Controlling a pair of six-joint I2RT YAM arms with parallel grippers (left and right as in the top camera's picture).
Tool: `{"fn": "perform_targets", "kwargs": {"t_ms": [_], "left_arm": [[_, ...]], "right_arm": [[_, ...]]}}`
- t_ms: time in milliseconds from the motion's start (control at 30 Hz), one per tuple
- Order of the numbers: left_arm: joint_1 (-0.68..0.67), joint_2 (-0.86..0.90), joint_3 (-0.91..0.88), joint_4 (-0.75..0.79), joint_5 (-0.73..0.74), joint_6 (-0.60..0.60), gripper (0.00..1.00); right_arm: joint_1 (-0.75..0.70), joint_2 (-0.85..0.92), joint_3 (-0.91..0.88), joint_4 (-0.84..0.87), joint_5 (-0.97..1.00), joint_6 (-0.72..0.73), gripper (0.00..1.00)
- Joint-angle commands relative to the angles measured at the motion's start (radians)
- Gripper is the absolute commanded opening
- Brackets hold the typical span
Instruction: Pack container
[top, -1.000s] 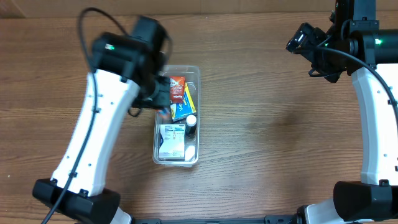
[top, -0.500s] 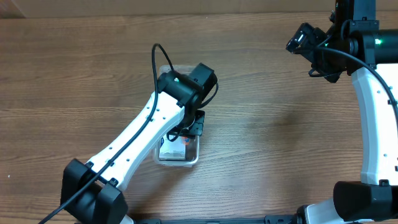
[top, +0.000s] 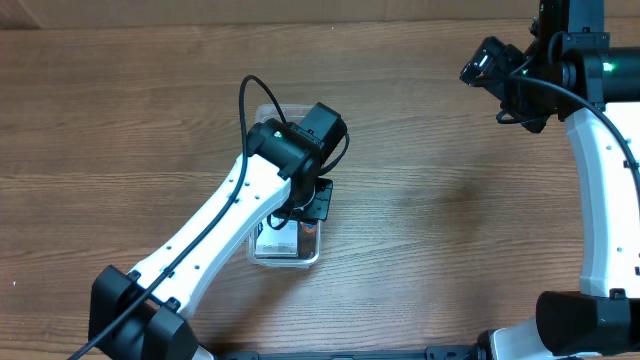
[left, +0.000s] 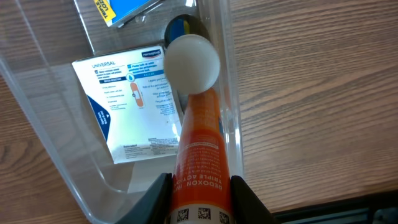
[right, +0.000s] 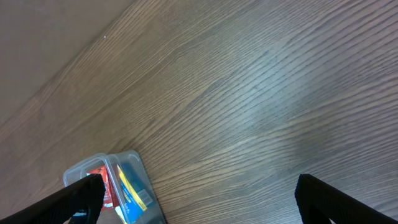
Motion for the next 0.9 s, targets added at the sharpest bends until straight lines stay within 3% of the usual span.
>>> {"fn": "perform_targets", "kwargs": {"t_ms": [0, 333, 367, 433, 500, 600, 867], "left_arm": [[-0.007, -0.035, 0.017, 0.006, 0.033, 0.022, 0.22], [-0.006, -0.024, -0.139, 0.132, 0.028, 0.019, 0.27], [-0.005, -0.024, -0.142, 0.134, 0.027, 0.019, 0.3], [-0.005, -0.025, -0.135, 0.143, 0.018, 0.019, 0.49], [0.0, -0.026, -0.112, 0.136, 0.014, 0.02, 0.57], [0.038, -0.026, 0.008, 0.057, 0.002, 0.05, 0.71], [0.182, -0.077, 0.54, -0.32, -0.199, 0.09, 0.66]], "right_arm": [[-0.003, -0.002, 0.003, 0.005, -0.006, -0.003, 1.0], [-0.003, -0.002, 0.003, 0.005, -0.006, -0.003, 1.0], [-0.003, -0.002, 0.003, 0.005, -0.006, -0.003, 1.0], [-0.003, -0.002, 0.003, 0.005, -0.006, -0.003, 1.0], [-0.003, -0.002, 0.003, 0.005, -0.006, -0.003, 1.0], [-0.003, -0.002, 0.003, 0.005, -0.006, -0.003, 1.0], [-0.003, -0.002, 0.003, 0.005, -0.006, -0.003, 1.0]]}}
